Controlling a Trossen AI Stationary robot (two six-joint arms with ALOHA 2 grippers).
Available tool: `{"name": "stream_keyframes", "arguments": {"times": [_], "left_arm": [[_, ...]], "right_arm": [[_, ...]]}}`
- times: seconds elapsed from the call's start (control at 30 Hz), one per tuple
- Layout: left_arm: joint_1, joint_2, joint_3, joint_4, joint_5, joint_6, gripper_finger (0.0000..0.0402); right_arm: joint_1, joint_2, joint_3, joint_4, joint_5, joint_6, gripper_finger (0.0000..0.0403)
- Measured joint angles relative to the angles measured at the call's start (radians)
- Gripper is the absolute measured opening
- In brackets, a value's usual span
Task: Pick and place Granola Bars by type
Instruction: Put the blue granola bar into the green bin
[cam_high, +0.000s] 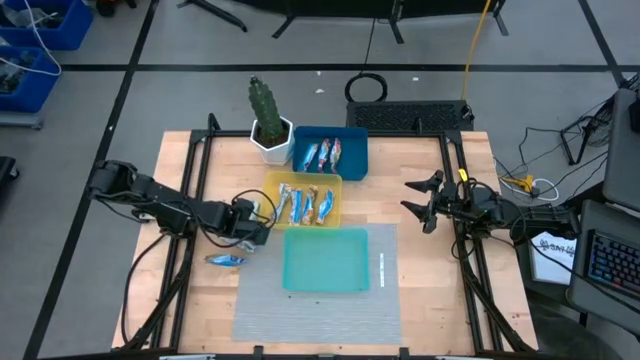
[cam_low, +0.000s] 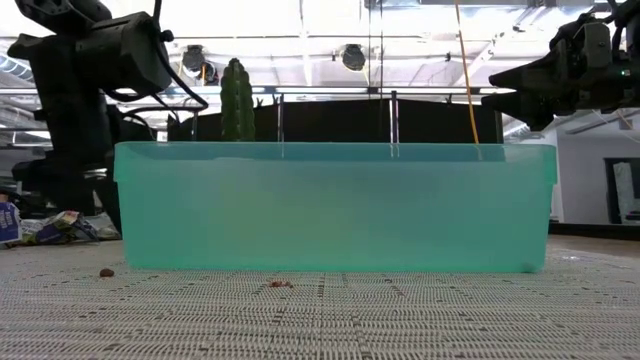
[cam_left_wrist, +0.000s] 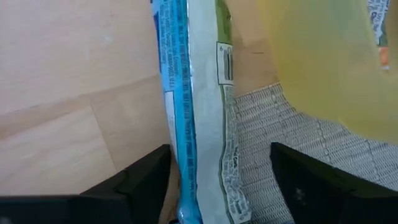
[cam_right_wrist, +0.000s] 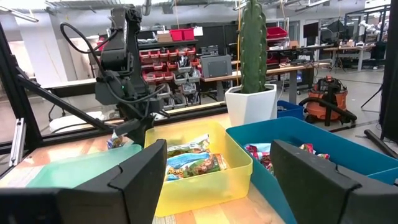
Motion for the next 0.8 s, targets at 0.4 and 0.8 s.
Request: {"name": "stream_keyframes", "arguments": {"times": [0.4, 0.8], "left_arm": [[0.000, 0.000, 0.000, 0.000, -0.021, -0.006, 0.0109], [0.000, -0.087, 0.001, -0.065, -0.057, -0.060, 0.0012]], "right_arm": [[0.000, 0.000, 0.000, 0.000, 0.000, 0.000, 0.0279], [0.000, 0.000, 0.000, 0.000, 0.000, 0.000, 0.0279]]}}
